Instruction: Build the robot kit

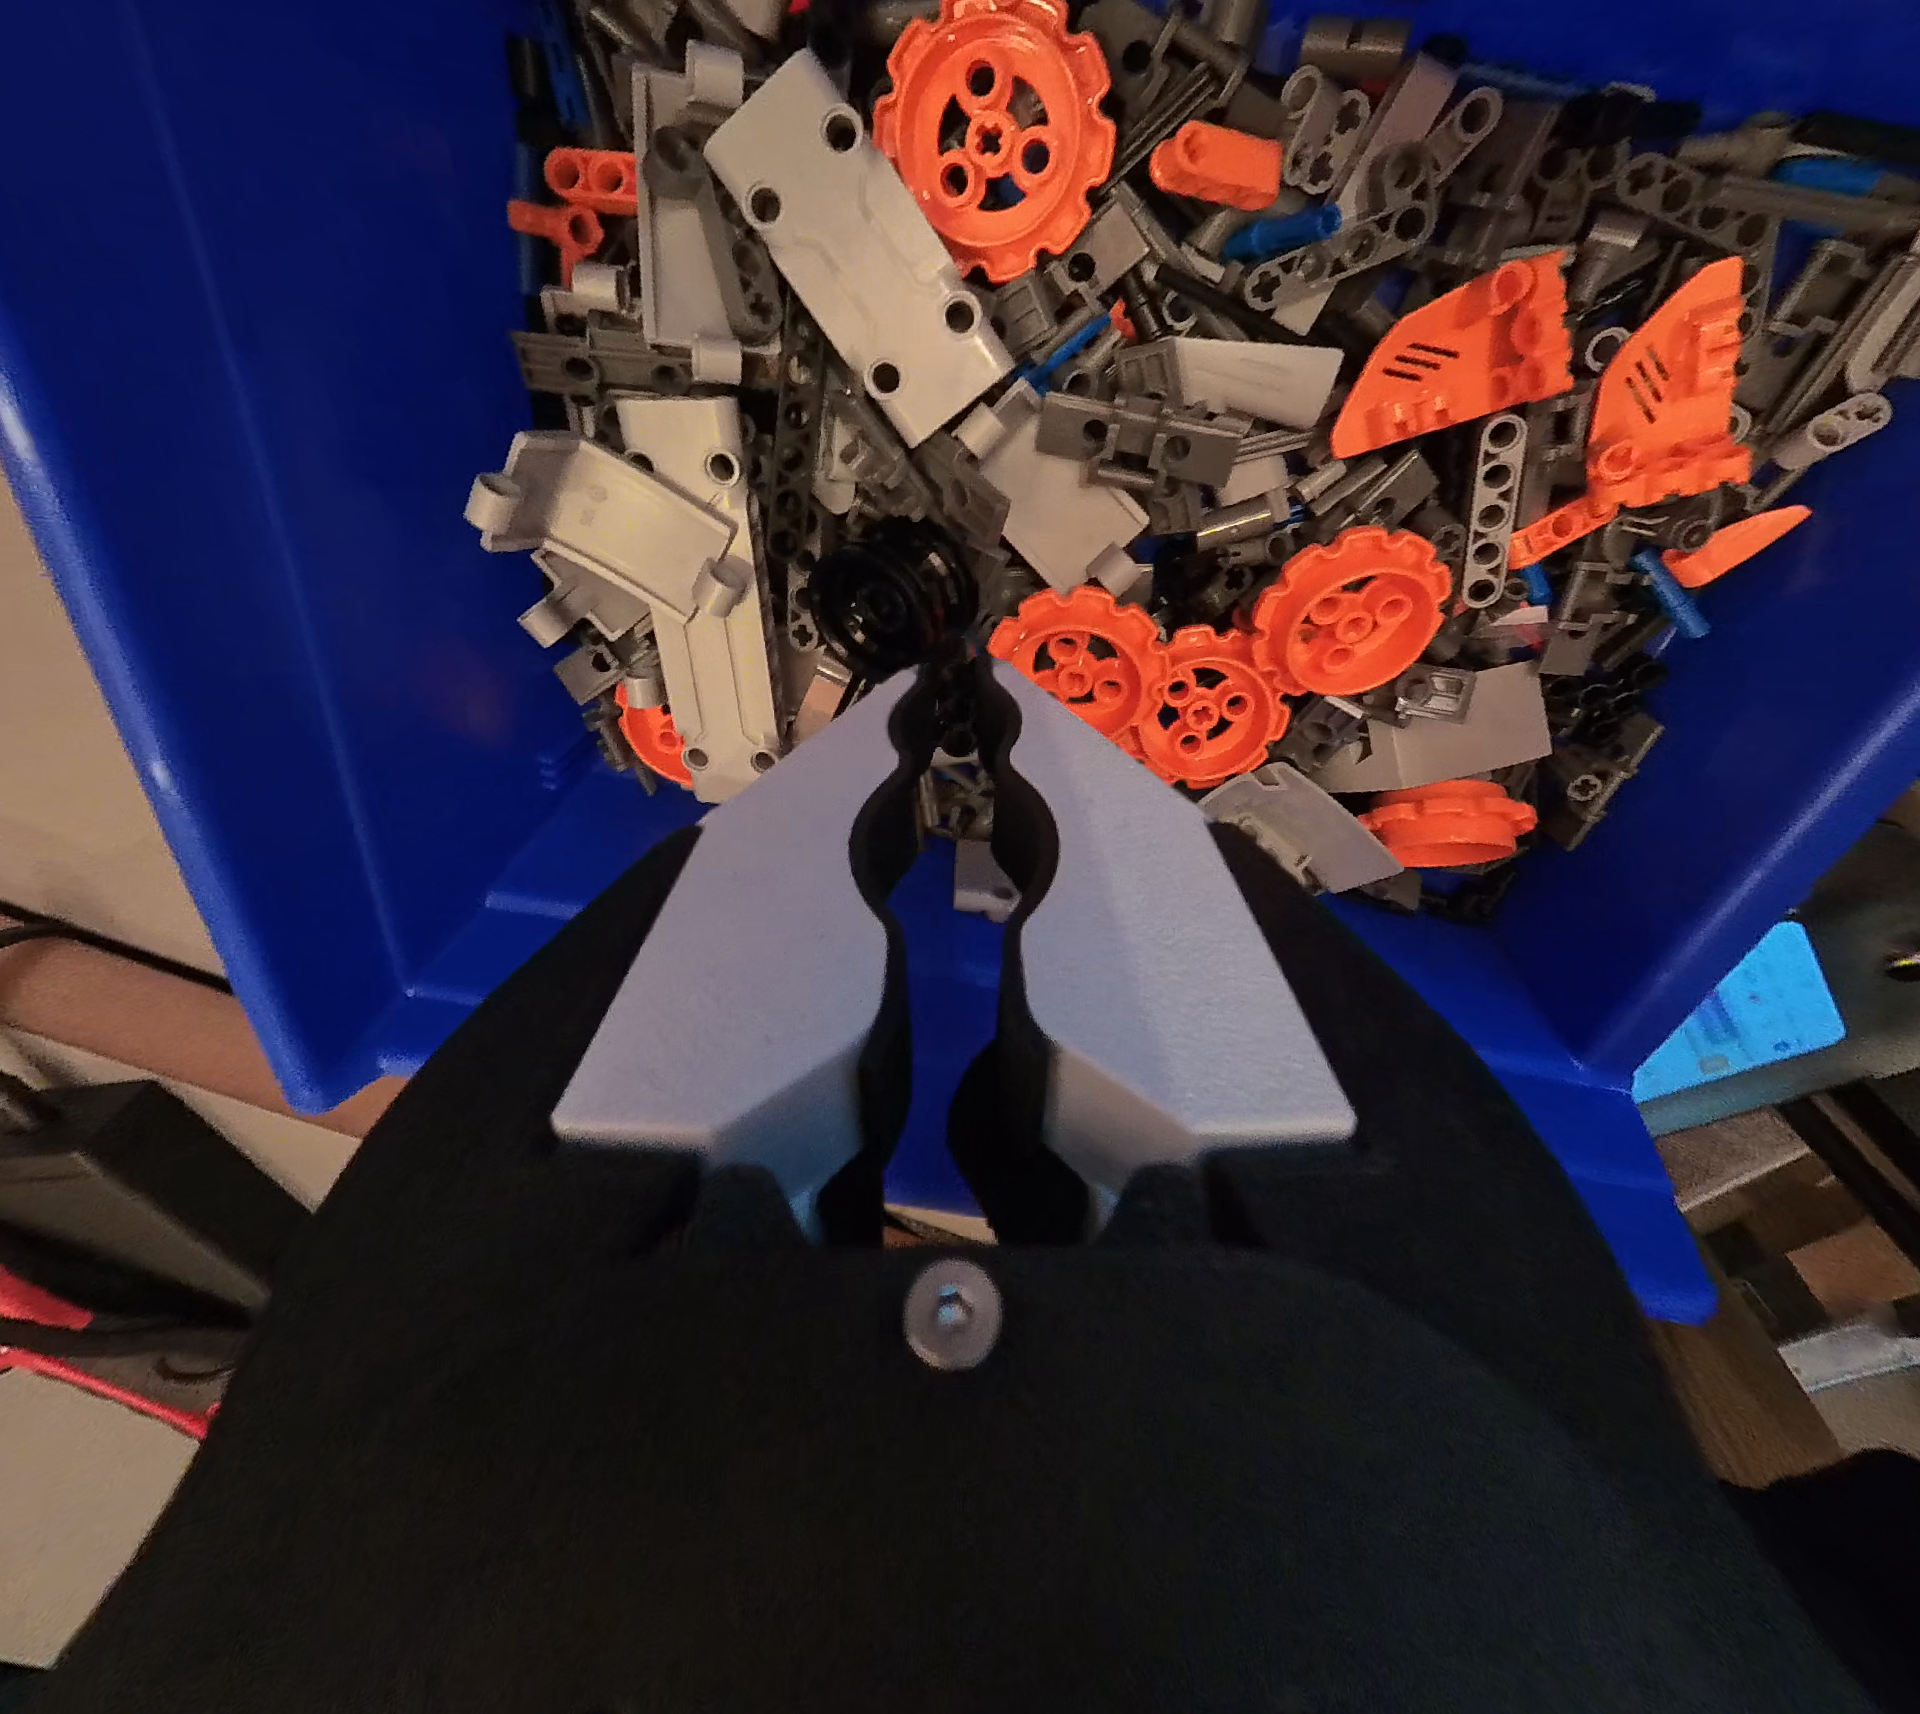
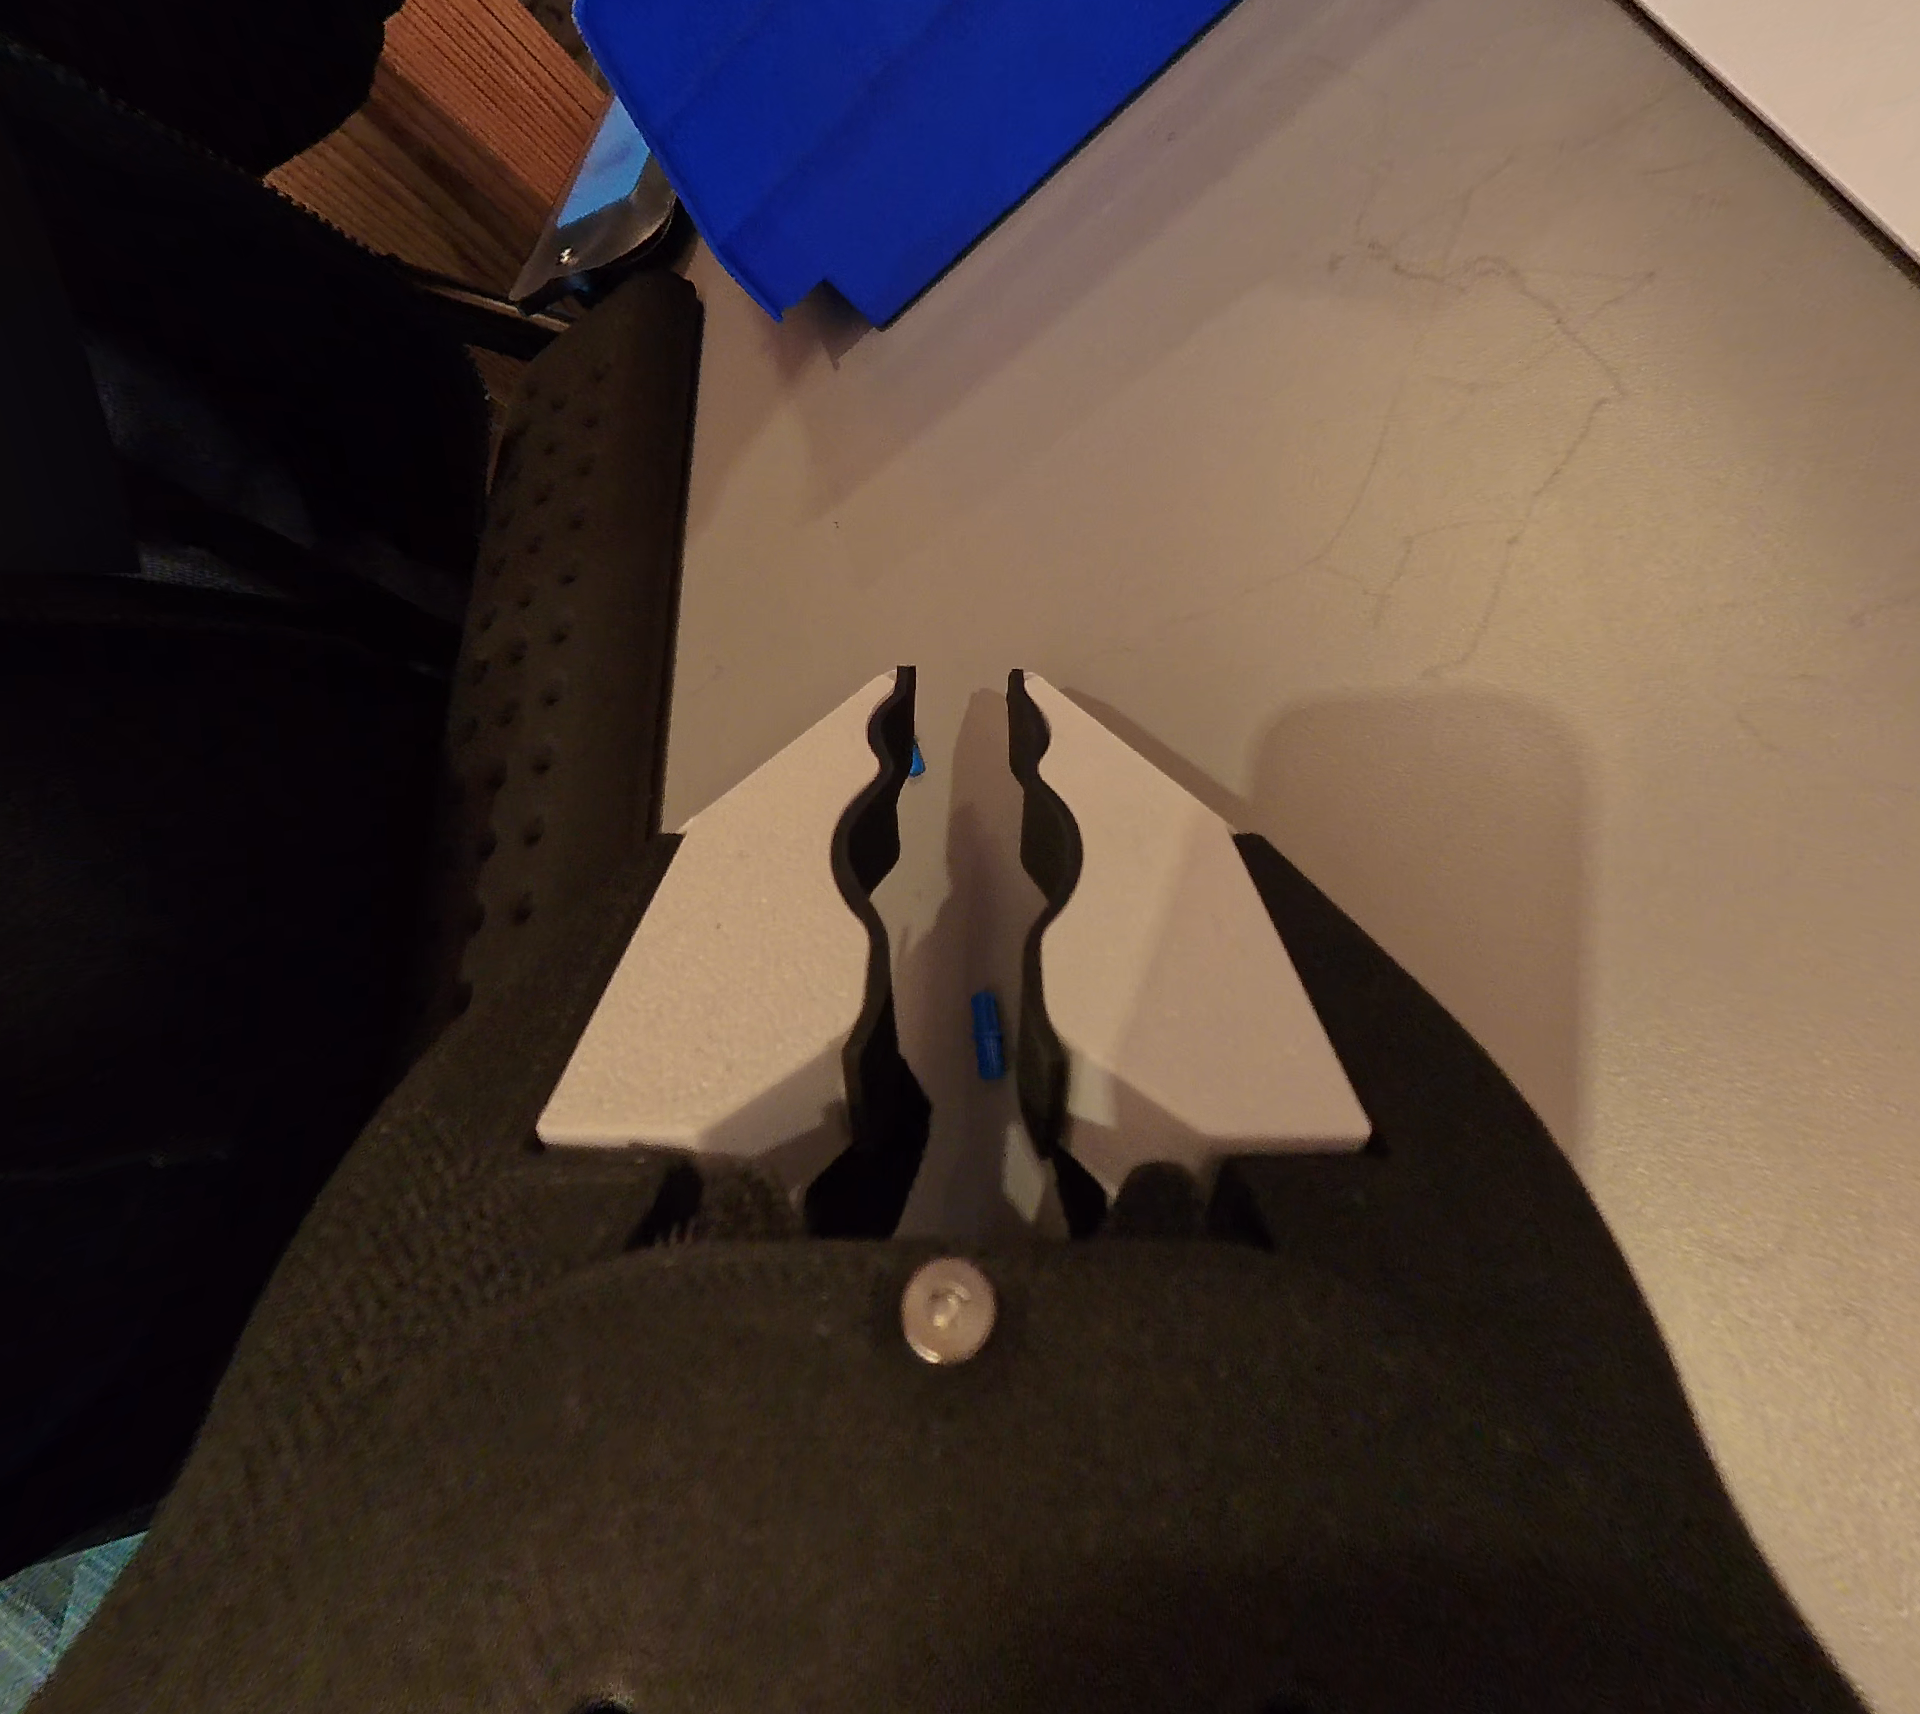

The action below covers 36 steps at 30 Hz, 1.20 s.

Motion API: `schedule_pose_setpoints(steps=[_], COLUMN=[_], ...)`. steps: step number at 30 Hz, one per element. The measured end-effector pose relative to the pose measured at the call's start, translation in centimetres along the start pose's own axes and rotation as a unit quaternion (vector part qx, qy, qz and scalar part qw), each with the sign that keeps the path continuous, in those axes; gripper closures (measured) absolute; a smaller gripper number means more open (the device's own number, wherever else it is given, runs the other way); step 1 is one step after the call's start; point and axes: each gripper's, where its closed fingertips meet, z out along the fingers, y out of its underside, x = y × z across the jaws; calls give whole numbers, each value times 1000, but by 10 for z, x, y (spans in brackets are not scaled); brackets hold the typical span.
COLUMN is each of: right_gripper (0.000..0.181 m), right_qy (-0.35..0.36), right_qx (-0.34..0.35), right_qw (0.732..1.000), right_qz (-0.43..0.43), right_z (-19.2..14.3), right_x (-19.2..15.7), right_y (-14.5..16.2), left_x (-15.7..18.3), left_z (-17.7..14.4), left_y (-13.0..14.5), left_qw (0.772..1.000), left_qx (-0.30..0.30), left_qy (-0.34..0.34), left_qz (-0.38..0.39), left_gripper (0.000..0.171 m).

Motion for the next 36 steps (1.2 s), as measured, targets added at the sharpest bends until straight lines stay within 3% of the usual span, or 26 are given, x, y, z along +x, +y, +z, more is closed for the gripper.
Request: schedule_pose_setpoints(steps=[5,10,17,21,26,36], right_gripper=[166,166,166,166,166,166], right_qy=[0,-1,-2,-1,-1,-1], right_qx=[0,-1,-2,-3,-3,-3], right_qw=[1000,1000,1000,1000,1000,1000], right_qz=[0,1,1,1,3,4], right_z=[0,1,1,1,2,2], right_x=[0,0,0,0,1,2], right_y=[0,1,1,1,2,2], left_x=[7,3,16,21,23,7], left_z=[4,-3,13,25,32,26], left_y=[-8,5,43,48,34,-7], left_qw=[1000,1000,996,993,994,1000], left_qx=[17,7,-79,-109,-97,-15], left_qy=[10,7,34,39,44,25], left_qz=[7,-6,-15,-4,9,4], left_gripper=[155,151,153,153,163,170])
